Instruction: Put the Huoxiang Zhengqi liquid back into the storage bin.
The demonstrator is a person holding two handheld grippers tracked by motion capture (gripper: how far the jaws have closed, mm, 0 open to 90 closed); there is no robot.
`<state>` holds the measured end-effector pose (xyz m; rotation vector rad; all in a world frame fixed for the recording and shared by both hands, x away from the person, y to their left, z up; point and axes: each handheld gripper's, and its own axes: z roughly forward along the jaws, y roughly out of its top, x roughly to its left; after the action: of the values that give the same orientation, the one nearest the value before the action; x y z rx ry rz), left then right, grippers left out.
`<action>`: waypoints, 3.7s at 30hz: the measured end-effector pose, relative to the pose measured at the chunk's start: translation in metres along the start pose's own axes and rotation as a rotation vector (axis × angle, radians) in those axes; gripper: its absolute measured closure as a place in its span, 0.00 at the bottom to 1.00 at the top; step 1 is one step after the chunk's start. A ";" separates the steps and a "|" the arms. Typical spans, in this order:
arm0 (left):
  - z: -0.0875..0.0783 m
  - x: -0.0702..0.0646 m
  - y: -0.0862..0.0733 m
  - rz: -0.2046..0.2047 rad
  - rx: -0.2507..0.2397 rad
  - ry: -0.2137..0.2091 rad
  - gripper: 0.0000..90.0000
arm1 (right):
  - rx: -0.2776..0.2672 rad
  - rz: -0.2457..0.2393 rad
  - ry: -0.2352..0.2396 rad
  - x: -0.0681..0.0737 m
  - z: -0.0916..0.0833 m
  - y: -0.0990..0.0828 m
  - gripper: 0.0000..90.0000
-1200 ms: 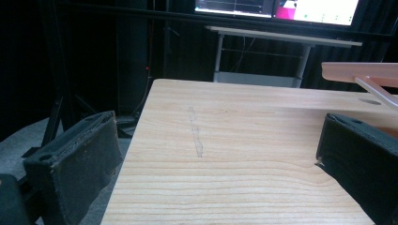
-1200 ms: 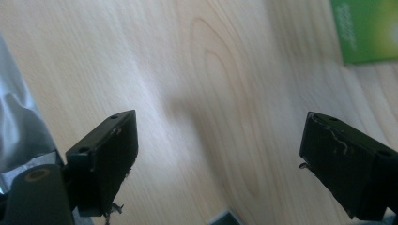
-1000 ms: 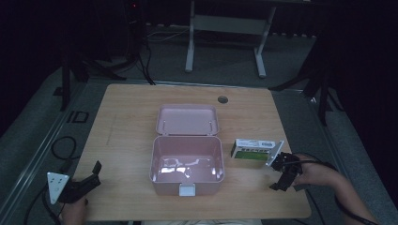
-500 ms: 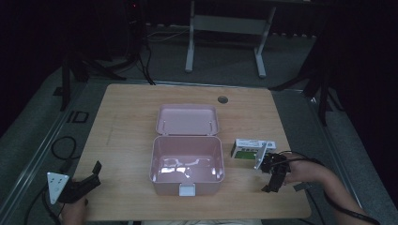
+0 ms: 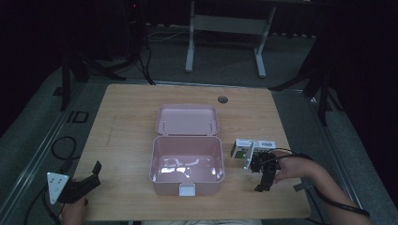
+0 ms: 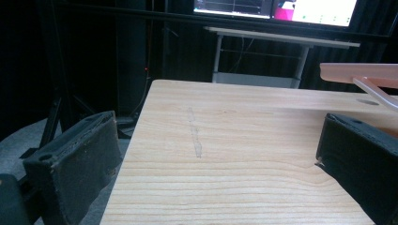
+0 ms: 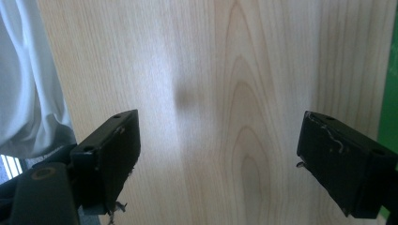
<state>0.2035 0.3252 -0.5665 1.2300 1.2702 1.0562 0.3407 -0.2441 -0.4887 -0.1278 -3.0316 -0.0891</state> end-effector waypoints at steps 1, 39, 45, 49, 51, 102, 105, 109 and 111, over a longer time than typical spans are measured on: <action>0.000 0.000 0.000 0.000 -0.001 0.000 0.00 | -0.002 -0.004 -0.004 0.000 -0.001 0.002 0.15; 0.000 0.000 0.000 -0.002 0.001 0.001 0.00 | -0.066 -0.038 -0.131 -0.037 -0.086 0.012 0.25; 0.000 0.000 0.000 -0.001 0.001 0.001 0.00 | -0.051 -0.014 -0.142 -0.052 -0.088 0.011 0.26; 0.000 0.000 0.000 -0.001 0.001 0.001 0.00 | -0.030 -0.007 -0.141 -0.060 -0.086 0.011 0.26; 0.000 0.000 0.000 -0.001 0.001 0.000 0.00 | -0.025 -0.010 -0.140 -0.065 -0.083 0.011 0.27; 0.000 0.000 0.000 0.005 0.006 -0.001 0.00 | 0.025 -0.011 -0.093 -0.094 -0.029 0.014 0.66; 0.000 0.000 0.000 0.004 0.006 -0.001 0.00 | 0.028 -0.006 -0.094 -0.095 -0.029 0.015 0.68; 0.000 0.000 0.000 0.003 0.005 -0.002 0.00 | 0.051 -0.019 -0.082 -0.093 -0.030 0.017 0.69; 0.000 0.000 0.000 0.002 0.005 -0.002 0.00 | 0.049 -0.029 -0.077 -0.091 -0.030 0.017 0.69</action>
<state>0.2037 0.3253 -0.5664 1.2363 1.2710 1.0538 0.4357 -0.2361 -0.4675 -0.0851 -3.1098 -0.0123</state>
